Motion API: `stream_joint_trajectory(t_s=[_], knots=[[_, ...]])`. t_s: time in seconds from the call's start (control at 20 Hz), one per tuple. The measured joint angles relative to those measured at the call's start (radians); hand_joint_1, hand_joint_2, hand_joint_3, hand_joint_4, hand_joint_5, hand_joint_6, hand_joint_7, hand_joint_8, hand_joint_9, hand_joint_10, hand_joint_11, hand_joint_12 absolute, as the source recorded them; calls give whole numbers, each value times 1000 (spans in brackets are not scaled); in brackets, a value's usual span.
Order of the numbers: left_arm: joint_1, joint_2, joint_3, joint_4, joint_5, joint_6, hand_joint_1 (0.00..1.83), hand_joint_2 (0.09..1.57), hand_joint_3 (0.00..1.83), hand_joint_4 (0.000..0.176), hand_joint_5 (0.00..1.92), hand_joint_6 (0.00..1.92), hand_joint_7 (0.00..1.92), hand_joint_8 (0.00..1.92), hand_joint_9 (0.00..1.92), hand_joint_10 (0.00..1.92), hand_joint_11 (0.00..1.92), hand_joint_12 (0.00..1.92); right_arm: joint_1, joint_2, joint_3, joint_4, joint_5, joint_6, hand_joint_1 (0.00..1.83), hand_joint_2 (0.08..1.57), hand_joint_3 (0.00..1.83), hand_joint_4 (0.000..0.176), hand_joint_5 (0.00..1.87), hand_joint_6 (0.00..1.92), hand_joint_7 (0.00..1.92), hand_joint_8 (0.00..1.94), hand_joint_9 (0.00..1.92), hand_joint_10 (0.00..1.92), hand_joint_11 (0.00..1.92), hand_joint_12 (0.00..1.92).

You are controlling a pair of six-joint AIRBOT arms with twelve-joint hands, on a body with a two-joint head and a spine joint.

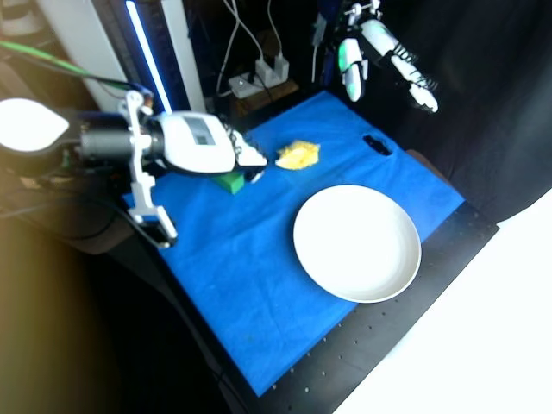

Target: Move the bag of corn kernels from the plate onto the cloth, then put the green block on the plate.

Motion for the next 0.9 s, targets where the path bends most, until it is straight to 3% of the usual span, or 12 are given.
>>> stream_joint_trajectory(t_s=[0.25,0.35,0.4,0.45,0.5,0.6,0.65,0.75,0.9], knots=[[0,0,0,-3,0,0,431,1353,1,22,10,4,0,0,0,0,0,435,0,-6,4,-17,-44,4,1247,1100,4,0,579,81,599,66,320,827,0,1599],[0,0,0,-2,-1,0,462,1359,1,30,19,6,0,0,0,0,0,469,0,-27,19,-18,-50,15,1235,1153,15,0,718,154,796,120,524,871,105,1588],[0,0,-1,-3,-1,0,438,1357,1,29,20,6,0,0,0,0,0,472,0,-39,28,-16,-47,22,1169,1262,0,0,674,1207,809,1022,601,933,239,1580],[2,0,-1,-3,-2,0,437,1362,3,23,21,6,0,0,0,0,0,475,3,-48,34,-9,-48,34,1145,1270,0,0,634,1446,790,1257,663,981,351,1610],[2,0,-1,-3,-2,0,425,1360,2,33,20,4,0,0,0,0,0,483,3,-52,35,-10,-46,43,1158,1250,0,0,650,1432,839,1262,750,1050,464,1630],[2,0,-1,-6,-3,0,475,1363,0,29,22,3,0,0,0,0,0,447,3,-55,35,-17,-45,47,1188,1212,0,0,720,1294,910,1247,838,1228,605,1704],[2,0,-1,-8,-5,0,479,1364,0,37,25,3,0,0,0,0,0,481,2,-56,37,-24,-44,51,1204,1192,0,0,769,1206,935,1237,861,1300,633,1726],[4,0,-2,-6,-9,0,463,1354,0,36,22,1,0,0,0,0,0,553,2,-60,42,-23,-45,51,1225,1155,0,0,873,1035,968,1218,860,1366,666,1736],[4,0,-2,-9,-9,0,456,1356,0,35,16,2,0,0,0,0,0,512,2,-63,43,-21,-45,51,1231,1146,0,0,873,1036,988,1184,873,1389,697,1745]])
